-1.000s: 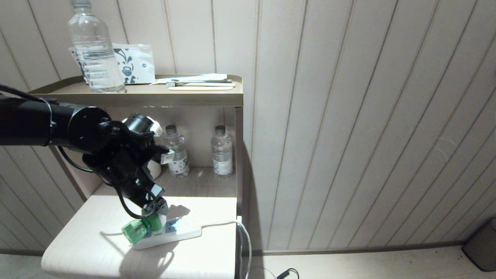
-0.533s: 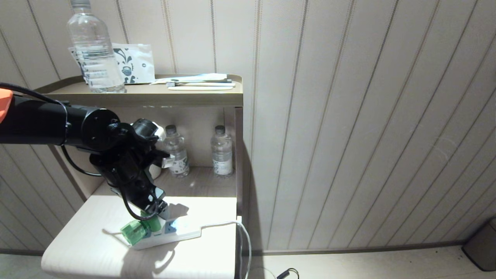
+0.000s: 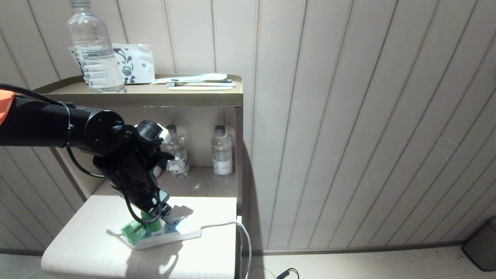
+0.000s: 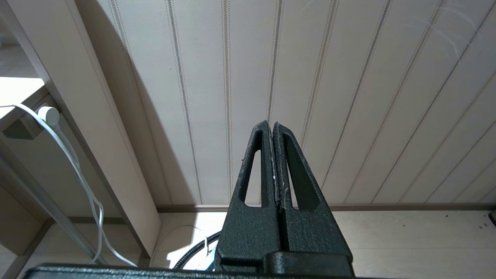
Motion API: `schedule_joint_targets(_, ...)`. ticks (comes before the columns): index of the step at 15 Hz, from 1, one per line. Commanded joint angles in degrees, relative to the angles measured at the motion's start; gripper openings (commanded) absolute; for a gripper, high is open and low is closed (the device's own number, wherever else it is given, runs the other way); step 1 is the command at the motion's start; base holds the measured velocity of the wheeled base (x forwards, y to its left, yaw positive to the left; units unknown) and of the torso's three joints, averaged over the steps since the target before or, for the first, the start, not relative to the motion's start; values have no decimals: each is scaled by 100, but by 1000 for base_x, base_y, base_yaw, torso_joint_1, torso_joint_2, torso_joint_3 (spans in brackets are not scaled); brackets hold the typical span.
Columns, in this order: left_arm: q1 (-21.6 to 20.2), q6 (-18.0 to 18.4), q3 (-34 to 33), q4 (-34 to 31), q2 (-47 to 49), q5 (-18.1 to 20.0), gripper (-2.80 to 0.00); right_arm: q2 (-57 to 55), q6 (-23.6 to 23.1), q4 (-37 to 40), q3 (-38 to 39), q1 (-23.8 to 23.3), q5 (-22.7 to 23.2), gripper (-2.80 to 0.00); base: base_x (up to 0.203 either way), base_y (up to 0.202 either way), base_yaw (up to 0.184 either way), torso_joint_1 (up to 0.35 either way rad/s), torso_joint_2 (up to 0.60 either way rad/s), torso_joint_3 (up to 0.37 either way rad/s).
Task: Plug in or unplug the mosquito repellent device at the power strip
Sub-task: Hold the socket with your right hand and unplug it with your left hand
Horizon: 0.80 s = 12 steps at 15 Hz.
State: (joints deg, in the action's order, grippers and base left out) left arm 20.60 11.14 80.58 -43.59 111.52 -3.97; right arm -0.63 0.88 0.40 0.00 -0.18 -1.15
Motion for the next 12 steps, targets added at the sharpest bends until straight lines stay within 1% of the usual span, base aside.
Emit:
schedule_joint_targets(1, 39, 9, -86, 7, -25, 8, 0, 2, 0, 4, 0, 1, 0, -280, 0, 0, 0, 0, 0, 0)
schedule_joint_targets(3, 49, 19, -140, 9, -25, 72, 0, 2, 0, 4, 0, 1, 0, -280, 0, 0, 0, 0, 0, 0)
schedule_joint_targets(7, 58, 116, -385, 54, -17, 81, 0, 2, 0, -5, 0, 1, 0, -280, 0, 0, 0, 0, 0, 0)
schedule_joint_targets(12, 58, 117, -315, 140, 37, 81, 0, 2, 0, -5, 0, 1, 0, -280, 0, 0, 0, 0, 0, 0)
